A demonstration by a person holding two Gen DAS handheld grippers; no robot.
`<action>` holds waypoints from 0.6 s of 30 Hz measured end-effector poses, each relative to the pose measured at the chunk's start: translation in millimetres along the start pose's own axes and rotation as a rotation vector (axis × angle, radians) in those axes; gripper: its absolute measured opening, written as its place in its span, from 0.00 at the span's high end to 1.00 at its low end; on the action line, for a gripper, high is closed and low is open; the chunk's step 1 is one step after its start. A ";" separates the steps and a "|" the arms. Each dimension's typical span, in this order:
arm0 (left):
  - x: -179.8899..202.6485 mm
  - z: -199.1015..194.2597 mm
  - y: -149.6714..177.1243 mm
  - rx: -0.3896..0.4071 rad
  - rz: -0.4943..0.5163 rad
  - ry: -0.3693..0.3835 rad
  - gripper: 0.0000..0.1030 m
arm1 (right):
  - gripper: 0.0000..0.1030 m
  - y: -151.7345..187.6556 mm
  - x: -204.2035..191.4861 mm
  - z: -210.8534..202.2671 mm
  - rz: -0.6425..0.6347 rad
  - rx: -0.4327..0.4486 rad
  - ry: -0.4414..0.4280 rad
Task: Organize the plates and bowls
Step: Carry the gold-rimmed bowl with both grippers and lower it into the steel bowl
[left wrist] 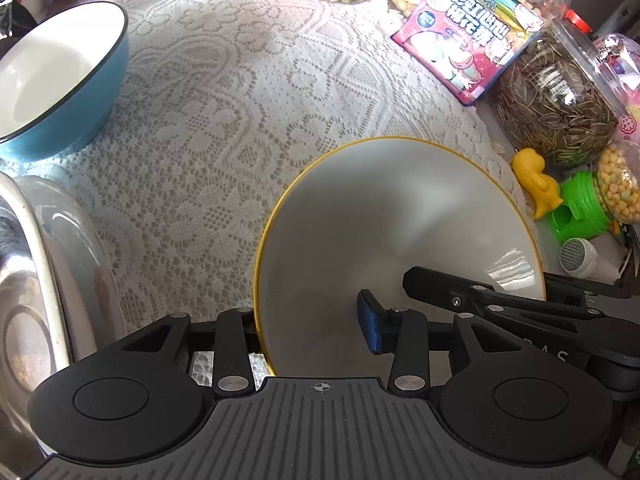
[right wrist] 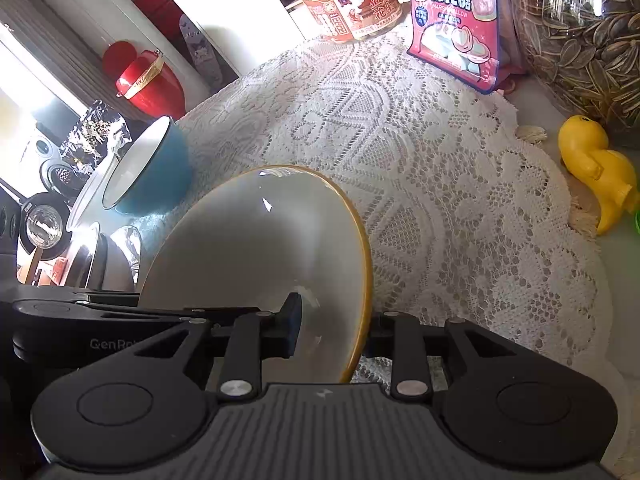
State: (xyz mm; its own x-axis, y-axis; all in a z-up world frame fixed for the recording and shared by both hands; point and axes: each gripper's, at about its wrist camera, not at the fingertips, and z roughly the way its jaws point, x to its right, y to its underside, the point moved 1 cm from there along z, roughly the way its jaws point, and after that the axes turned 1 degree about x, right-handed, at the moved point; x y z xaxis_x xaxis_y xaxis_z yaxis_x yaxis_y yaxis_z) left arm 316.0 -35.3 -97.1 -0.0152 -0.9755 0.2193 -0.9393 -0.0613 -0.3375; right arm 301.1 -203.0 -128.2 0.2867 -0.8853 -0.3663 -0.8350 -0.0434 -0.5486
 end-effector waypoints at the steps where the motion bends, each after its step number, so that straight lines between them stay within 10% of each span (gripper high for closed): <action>1: 0.9 0.1 0.5 0.001 0.008 0.000 0.55 | 0.71 0.0 0.1 0.0 0.000 0.001 0.000; 18: -3.1 -3.6 1.8 0.015 0.006 0.027 0.59 | 0.72 2.0 -0.7 -13.6 -0.048 0.051 0.030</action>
State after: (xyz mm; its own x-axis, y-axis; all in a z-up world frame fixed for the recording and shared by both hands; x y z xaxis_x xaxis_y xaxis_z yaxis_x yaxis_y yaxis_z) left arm 313.1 -31.6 -95.1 -0.0296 -0.9699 0.2416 -0.9339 -0.0593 -0.3526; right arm 292.8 -208.8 -118.9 0.3114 -0.8960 -0.3165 -0.7954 -0.0635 -0.6028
